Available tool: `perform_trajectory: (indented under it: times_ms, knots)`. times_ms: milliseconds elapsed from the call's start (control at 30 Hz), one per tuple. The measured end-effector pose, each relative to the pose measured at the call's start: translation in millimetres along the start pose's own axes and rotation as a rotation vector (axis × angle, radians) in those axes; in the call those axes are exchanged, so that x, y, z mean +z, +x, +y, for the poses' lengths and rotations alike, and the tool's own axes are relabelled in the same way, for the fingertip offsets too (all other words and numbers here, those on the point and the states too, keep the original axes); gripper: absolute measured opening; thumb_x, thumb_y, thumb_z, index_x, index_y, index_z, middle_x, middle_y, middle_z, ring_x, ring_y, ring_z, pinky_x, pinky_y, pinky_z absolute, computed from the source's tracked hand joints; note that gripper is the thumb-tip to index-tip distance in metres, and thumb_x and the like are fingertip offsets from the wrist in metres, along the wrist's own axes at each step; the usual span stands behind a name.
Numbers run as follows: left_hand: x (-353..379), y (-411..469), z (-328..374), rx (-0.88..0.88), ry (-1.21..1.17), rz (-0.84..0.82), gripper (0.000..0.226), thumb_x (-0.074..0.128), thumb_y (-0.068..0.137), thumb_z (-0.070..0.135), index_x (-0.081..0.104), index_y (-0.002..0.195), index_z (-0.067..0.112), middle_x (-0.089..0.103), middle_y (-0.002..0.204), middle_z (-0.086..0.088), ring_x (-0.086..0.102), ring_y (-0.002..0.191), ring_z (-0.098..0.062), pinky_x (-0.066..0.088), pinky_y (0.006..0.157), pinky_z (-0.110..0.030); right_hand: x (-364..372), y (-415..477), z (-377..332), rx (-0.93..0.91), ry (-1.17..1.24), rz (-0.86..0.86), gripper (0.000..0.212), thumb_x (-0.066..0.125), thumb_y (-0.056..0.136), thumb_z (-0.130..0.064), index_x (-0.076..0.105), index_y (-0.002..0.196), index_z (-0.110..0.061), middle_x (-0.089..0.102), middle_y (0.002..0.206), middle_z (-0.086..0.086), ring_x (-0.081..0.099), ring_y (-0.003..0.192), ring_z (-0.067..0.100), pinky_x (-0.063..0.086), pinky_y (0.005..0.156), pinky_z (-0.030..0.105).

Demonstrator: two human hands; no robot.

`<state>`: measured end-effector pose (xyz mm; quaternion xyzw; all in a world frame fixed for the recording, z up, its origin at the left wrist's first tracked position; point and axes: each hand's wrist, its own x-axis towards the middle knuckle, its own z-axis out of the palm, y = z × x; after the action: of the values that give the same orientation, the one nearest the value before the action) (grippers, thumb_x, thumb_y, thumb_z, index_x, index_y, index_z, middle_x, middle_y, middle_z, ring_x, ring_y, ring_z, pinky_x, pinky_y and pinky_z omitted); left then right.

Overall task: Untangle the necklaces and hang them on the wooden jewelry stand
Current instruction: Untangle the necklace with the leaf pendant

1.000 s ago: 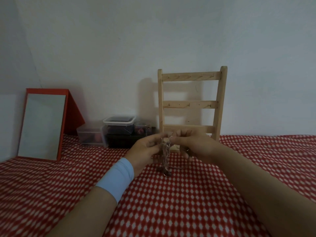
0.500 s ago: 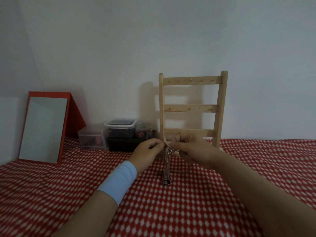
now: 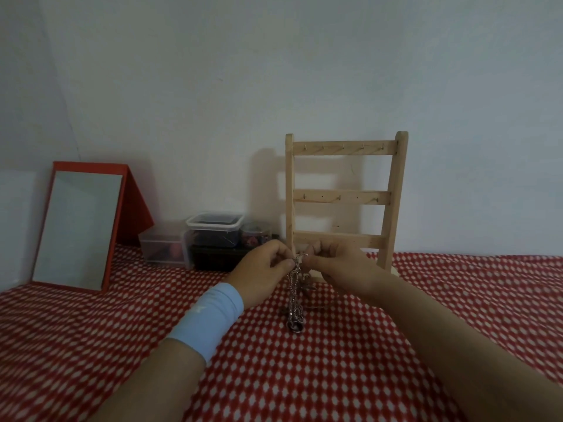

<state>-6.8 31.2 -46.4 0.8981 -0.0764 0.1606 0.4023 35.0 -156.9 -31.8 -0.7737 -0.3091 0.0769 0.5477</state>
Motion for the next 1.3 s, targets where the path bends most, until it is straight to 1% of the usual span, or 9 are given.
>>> perform_trajectory:
  times_ms: [133,267,467,667,767,867,1000,1133,1300]
  knots:
    - [1.9,0.5,-3.2,-0.028,-0.070,-0.004,0.007,0.053,0.099,0.018,0.058,0.096,0.021,0.062,0.094,0.009,0.058,0.090,-0.001,0.042,0.076,-0.015,-1.9,-3.1,-3.2,0.079,0.054,-0.066,0.019,0.059,0.101,-0.009,0.065,0.105,0.008,0.072,0.089,0.013,0.048,0.040,0.003,0.035,0.039,0.012]
    - [4.9,-1.3,-6.9,-0.102,-0.226,-0.007,0.010,0.053,0.099,0.015,0.061,0.093,0.019,0.067,0.094,0.003,0.062,0.090,-0.010,0.044,0.076,-0.019,-6.2,1.7,4.6,0.146,0.034,-0.135,0.020,0.057,0.103,-0.022,0.072,0.107,-0.009,0.077,0.096,0.011,0.030,0.045,0.014,0.024,0.038,0.023]
    - [2.2,-2.4,-7.7,-0.134,-0.377,-0.042,0.009,0.056,0.097,0.012,0.065,0.095,0.013,0.070,0.086,0.002,0.066,0.081,-0.011,0.054,0.077,-0.024,-8.6,-0.4,4.7,0.190,0.113,-0.191,0.020,0.065,0.099,-0.024,0.074,0.098,-0.005,0.052,0.057,-0.006,0.030,0.044,0.009,0.024,0.042,0.023]
    - [3.1,-2.7,-8.9,-0.200,-0.637,-0.085,0.024,0.052,0.099,0.009,0.070,0.086,0.020,0.068,0.085,-0.004,0.062,0.081,-0.018,0.049,0.077,-0.033,-5.9,0.1,3.2,0.100,0.113,-0.032,0.024,0.069,0.094,-0.008,0.068,0.117,-0.011,0.074,0.091,0.005,0.046,0.043,0.002,0.035,0.041,0.018]
    - [2.8,-2.7,-4.1,-0.228,-0.757,-0.140,0.019,0.047,0.100,0.007,0.064,0.092,0.010,0.065,0.080,-0.004,0.061,0.073,-0.014,0.050,0.070,-0.028,-5.5,2.1,3.1,-0.012,0.105,0.059,0.015,0.073,0.090,-0.005,0.072,0.105,-0.003,0.073,0.086,0.004,0.059,0.050,-0.001,0.045,0.048,0.011]
    - [4.3,-4.3,0.8,-0.232,-0.801,-0.171,0.020,0.044,0.101,0.005,0.062,0.093,0.007,0.065,0.077,-0.002,0.062,0.070,-0.009,0.051,0.070,-0.025,-2.7,3.1,0.6,-0.101,0.007,0.047,0.008,0.073,0.090,-0.006,0.076,0.097,-0.004,0.077,0.087,0.002,0.073,0.077,0.010,0.060,0.075,0.022]
    - [4.2,-5.7,3.8,-0.270,-0.915,-0.116,0.020,0.041,0.102,0.005,0.059,0.094,0.005,0.064,0.075,-0.004,0.062,0.068,-0.012,0.055,0.070,-0.026,0.1,2.3,-1.5,-0.036,-0.013,0.033,0.014,0.064,0.098,-0.008,0.077,0.100,-0.007,0.069,0.068,-0.003,0.053,0.049,0.002,0.044,0.049,0.015]
    - [2.3,-7.0,5.7,-0.330,-0.947,-0.092,0.020,0.041,0.103,0.007,0.059,0.094,0.008,0.061,0.077,-0.005,0.062,0.066,-0.012,0.056,0.062,-0.026,-2.8,-0.3,-5.0,-0.055,-0.077,-0.034,0.015,0.072,0.093,-0.010,0.081,0.101,-0.019,0.079,0.094,-0.003,0.074,0.079,0.010,0.059,0.073,0.020]
    - [3.4,-7.8,8.2,-0.362,-0.938,-0.117,0.018,0.044,0.103,0.014,0.058,0.093,0.009,0.059,0.079,-0.006,0.060,0.064,-0.013,0.055,0.056,-0.026,-1.4,1.9,-4.5,-0.104,-0.202,-0.003,0.014,0.077,0.089,-0.017,0.080,0.086,-0.030,0.078,0.089,-0.011,0.074,0.082,0.010,0.061,0.082,0.027]
